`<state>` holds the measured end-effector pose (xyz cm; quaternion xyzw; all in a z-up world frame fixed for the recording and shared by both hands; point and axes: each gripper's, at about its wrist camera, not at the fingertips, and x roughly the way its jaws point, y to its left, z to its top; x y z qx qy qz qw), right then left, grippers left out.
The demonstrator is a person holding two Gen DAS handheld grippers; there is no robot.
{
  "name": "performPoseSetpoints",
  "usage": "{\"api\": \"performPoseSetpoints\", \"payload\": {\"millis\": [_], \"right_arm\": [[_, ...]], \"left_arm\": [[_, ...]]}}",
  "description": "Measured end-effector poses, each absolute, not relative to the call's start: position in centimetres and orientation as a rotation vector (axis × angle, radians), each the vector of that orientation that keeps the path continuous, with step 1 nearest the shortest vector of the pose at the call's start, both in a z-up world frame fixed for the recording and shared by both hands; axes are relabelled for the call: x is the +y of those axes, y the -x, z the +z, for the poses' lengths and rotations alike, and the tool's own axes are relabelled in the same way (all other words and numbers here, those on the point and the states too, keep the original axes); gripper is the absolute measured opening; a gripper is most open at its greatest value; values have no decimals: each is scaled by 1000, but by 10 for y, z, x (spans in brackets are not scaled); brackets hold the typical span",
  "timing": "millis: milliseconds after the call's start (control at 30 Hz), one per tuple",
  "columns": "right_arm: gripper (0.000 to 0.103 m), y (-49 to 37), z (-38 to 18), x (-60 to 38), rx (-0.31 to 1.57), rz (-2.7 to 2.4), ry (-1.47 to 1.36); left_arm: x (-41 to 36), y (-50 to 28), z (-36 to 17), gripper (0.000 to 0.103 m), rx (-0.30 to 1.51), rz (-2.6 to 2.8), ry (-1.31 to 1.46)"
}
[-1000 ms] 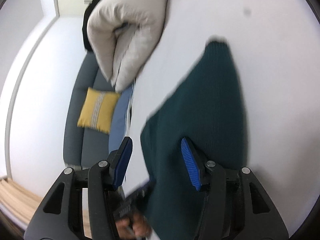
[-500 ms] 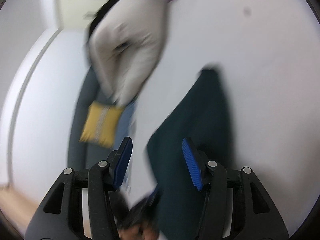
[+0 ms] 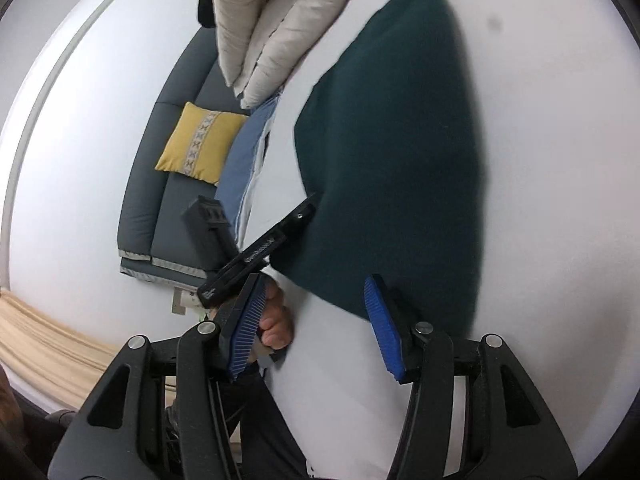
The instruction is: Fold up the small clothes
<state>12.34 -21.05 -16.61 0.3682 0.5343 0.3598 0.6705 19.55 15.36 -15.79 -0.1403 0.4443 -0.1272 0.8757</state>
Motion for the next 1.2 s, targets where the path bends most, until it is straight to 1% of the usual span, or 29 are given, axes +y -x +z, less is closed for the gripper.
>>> {"api": "performPoseSetpoints", "payload": {"millis": [33,67,133,167,267,400,433,467,500,533,567,600,667,767,867,967,1067,1100,1167,1200], "right_arm": [[54,-125,-175,-208,1243,774,-807],[53,-123,-182,-208,1265,760,-796],[49,-123,-184,-214,1246,760,-803],[49,-121,-182,-216,1239,758,-812],[51,-120,-163,-227,1182,747,-799],[52,-123,-144,-255,1102,717,-811],[56,-129,-138,-269,1089,697,-825],[61,-133,-135,-277,1079,674,-835],[65,-139,-134,-286,1069,645,-843],[72,-145,-133,-294,1063,615,-844],[76,-151,-133,-299,1061,597,-844],[78,-160,-135,-305,1066,566,-842],[78,-172,-140,-307,1075,536,-857],[78,-190,-157,-305,1114,524,-885],[78,-203,-176,-290,1161,533,-867],[78,-211,-187,-268,1165,556,-861],[71,-216,-191,-251,1188,574,-840],[71,-219,-192,-243,1202,565,-801],[63,-221,-195,-231,1224,555,-751],[62,-223,-196,-227,1226,549,-736]], "left_arm": [[154,-196,-158,17,928,-266,292],[153,-196,-158,17,928,-266,290],[152,-195,-157,17,925,-262,281],[152,-195,-157,17,924,-261,279],[152,-195,-157,17,924,-266,288],[161,-192,-149,17,923,-290,366],[165,-189,-142,19,924,-289,387],[171,-185,-133,24,915,-278,407],[179,-179,-121,45,883,-263,421],[185,-175,-114,65,855,-253,429],[195,-174,-107,69,829,-245,454],[203,-178,-107,71,831,-247,482],[216,-189,-113,71,859,-239,524],[224,-216,-138,69,952,-270,618],[217,-239,-161,66,1033,-327,693],[202,-258,-171,66,1093,-357,695],[200,-274,-175,66,1115,-358,744],[200,-277,-177,64,1120,-362,761],[198,-282,-180,59,1139,-358,766],[194,-284,-180,55,1148,-361,739]]}}
